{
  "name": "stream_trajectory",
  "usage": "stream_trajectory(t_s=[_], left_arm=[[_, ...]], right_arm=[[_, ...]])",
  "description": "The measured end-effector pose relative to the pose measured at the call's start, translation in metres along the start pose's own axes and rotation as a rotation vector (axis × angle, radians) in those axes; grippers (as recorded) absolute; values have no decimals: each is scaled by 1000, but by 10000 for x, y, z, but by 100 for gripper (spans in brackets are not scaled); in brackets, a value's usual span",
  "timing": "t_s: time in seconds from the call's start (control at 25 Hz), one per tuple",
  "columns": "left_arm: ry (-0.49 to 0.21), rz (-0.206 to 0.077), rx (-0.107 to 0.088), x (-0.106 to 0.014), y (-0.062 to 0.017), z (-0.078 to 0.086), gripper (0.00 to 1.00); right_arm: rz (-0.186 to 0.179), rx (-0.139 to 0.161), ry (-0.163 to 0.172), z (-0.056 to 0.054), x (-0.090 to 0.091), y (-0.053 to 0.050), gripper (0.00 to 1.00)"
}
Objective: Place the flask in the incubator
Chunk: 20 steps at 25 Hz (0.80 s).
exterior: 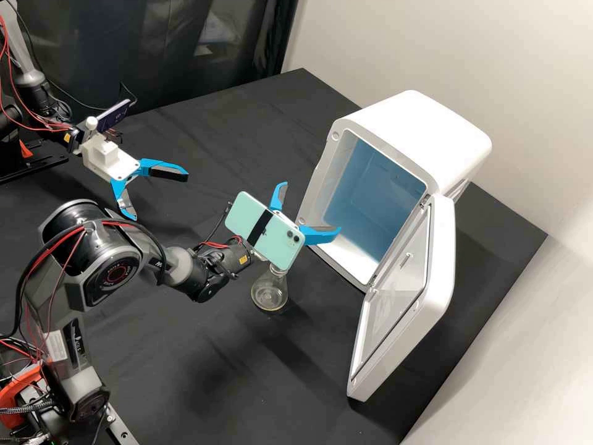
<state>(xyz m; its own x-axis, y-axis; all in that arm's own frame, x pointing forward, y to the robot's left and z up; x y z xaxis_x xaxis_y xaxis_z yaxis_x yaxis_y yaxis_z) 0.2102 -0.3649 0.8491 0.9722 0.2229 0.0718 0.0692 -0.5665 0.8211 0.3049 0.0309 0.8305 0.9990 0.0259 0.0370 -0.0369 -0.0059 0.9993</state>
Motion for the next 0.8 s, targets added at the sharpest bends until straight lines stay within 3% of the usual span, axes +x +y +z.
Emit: stream_trajectory(t_s=[0.4,0.6,0.8], left_arm=[[8,7,-3,1,-2,-26,100],[6,6,-3,2,-3,-22,100],[-7,4,0,5,-7,2,100]], right_arm=[[4,-56,1,313,-341,21,100],[-37,-72,-38,478,-552,-18,100],[-81,-66,-103,643,-646,-102,100]])
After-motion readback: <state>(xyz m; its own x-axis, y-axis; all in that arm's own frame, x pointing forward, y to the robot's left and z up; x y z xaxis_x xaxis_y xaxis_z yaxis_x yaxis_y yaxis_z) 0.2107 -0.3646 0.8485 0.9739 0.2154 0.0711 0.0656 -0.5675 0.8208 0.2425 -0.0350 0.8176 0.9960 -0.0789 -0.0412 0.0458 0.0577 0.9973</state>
